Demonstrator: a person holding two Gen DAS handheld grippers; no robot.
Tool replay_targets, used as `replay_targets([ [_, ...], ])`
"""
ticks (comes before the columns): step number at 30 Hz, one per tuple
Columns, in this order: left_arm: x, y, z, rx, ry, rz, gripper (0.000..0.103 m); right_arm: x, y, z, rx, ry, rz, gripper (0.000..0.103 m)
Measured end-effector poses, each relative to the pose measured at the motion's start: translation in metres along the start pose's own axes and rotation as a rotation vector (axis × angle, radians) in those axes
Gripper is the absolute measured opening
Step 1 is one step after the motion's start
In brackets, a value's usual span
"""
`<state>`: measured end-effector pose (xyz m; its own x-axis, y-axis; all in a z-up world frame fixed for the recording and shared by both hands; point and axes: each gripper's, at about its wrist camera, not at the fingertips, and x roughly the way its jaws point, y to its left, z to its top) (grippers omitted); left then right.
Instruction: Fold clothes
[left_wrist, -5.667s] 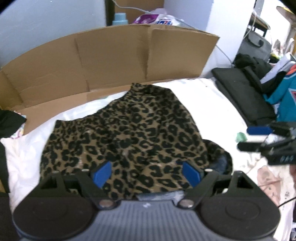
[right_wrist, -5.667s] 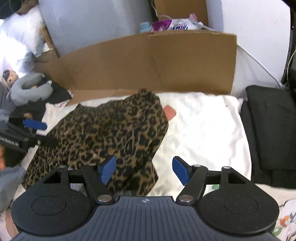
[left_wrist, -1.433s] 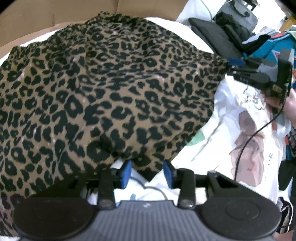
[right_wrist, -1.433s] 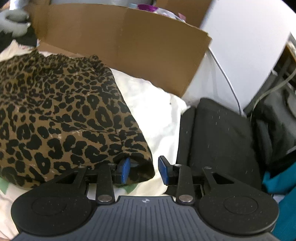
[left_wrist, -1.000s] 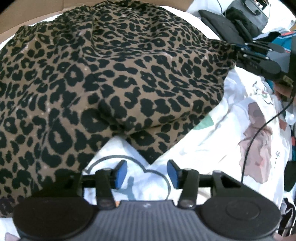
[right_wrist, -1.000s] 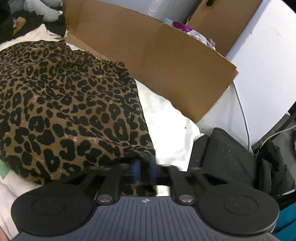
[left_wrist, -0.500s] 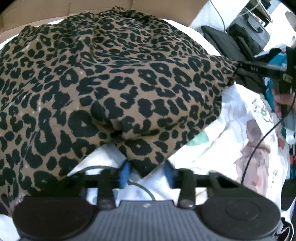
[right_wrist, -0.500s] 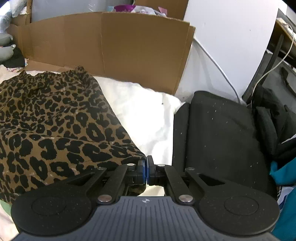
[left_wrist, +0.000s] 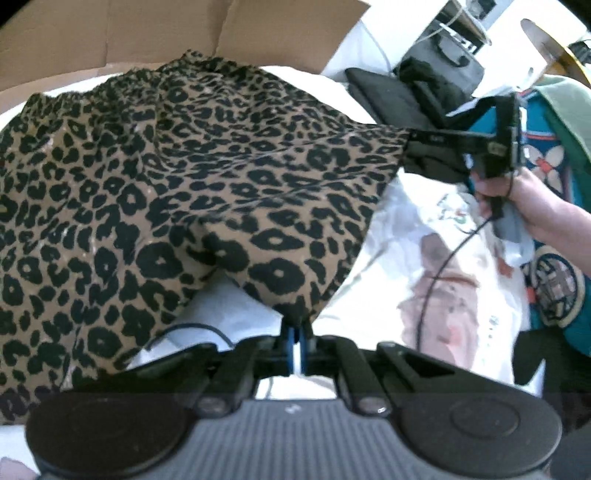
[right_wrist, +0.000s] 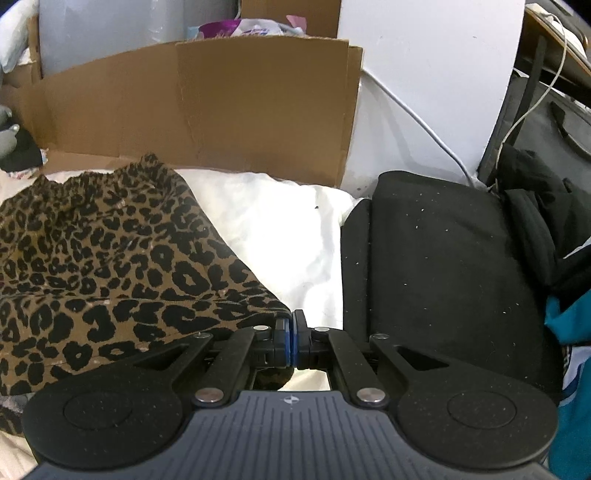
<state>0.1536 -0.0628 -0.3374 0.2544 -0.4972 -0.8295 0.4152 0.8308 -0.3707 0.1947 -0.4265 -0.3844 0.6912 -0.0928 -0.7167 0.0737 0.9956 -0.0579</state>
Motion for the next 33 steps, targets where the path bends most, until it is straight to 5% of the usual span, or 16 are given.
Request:
replay_targets([
  [5,0.001,-0.009,-0.004,0.111,0.056,-0.016,0.003,-0.005,0.001,-0.005,-0.006,0.008,0.0,0.003],
  [11,0.009,0.006,-0.007,0.094,0.133,-0.051,0.01,0.014,-0.012,-0.021,0.031,0.099,-0.025,0.003],
  [17,-0.008,0.036,0.001,-0.077,0.074,-0.049,0.034,0.018,-0.032,-0.032,0.107,0.146,-0.069,0.003],
  [22,-0.005,0.063,0.008,-0.28,0.012,-0.091,0.036,0.005,-0.037,-0.03,0.143,0.09,-0.019,0.005],
  [24,0.0,0.068,0.009,-0.327,-0.01,-0.102,0.036,0.0,-0.038,-0.027,0.17,0.067,0.001,0.008],
  [28,0.016,0.069,0.009,-0.36,0.006,-0.103,0.036,0.001,-0.04,-0.018,0.231,0.04,0.052,0.039],
  [33,0.027,0.066,0.005,-0.361,0.042,-0.112,0.036,0.014,-0.027,-0.006,0.194,0.043,0.087,0.042],
])
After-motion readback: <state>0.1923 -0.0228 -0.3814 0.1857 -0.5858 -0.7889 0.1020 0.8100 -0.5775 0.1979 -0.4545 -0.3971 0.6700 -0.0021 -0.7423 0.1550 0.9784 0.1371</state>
